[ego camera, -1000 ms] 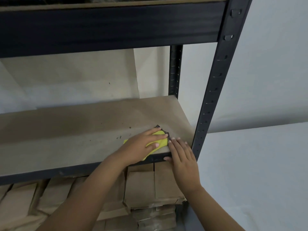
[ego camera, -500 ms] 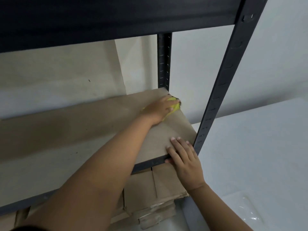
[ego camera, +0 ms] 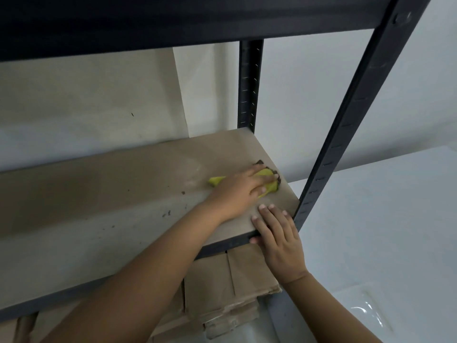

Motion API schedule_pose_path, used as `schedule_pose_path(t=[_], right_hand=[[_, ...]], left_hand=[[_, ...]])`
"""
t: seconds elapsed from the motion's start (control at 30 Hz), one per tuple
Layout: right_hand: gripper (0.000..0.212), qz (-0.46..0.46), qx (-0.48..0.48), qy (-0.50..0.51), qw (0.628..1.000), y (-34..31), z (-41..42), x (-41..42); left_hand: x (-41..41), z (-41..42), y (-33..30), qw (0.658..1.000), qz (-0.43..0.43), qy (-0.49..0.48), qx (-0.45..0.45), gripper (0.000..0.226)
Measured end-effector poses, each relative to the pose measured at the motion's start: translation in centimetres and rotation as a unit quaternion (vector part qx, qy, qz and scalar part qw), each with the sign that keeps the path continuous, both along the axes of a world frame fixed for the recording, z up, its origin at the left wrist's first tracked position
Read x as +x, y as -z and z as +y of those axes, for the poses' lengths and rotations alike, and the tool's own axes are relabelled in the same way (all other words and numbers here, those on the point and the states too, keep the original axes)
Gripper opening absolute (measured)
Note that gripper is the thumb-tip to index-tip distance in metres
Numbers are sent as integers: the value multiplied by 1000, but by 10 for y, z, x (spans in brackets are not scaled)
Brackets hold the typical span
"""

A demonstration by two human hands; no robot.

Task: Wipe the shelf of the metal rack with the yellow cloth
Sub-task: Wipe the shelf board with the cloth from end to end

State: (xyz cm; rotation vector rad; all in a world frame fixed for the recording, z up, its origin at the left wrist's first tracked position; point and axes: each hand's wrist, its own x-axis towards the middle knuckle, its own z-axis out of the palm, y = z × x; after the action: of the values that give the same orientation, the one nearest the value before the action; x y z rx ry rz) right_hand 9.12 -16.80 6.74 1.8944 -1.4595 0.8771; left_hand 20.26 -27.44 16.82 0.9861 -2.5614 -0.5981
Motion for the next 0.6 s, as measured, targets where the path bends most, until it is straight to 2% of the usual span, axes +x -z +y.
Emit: schedule_pose_path(t=[0.17,0.33,0.43,0.6], right_hand=[[39,10,-2,3,1000,1,0,-1],[40,19,-1,6,1000,1,0,-3],[39,19,-10,6,1000,1,-1,-2],[40,14,-17,5,1000,4,-3,-1]], left_hand=[[-35,-68,1,998,-33,-59,6,42],[-14,-112,-3,988,-54,-146,-8,43],[11,-103,-3,980,-76,-183,-27,46],[49,-49,8,973,-45,-227,-7,45]])
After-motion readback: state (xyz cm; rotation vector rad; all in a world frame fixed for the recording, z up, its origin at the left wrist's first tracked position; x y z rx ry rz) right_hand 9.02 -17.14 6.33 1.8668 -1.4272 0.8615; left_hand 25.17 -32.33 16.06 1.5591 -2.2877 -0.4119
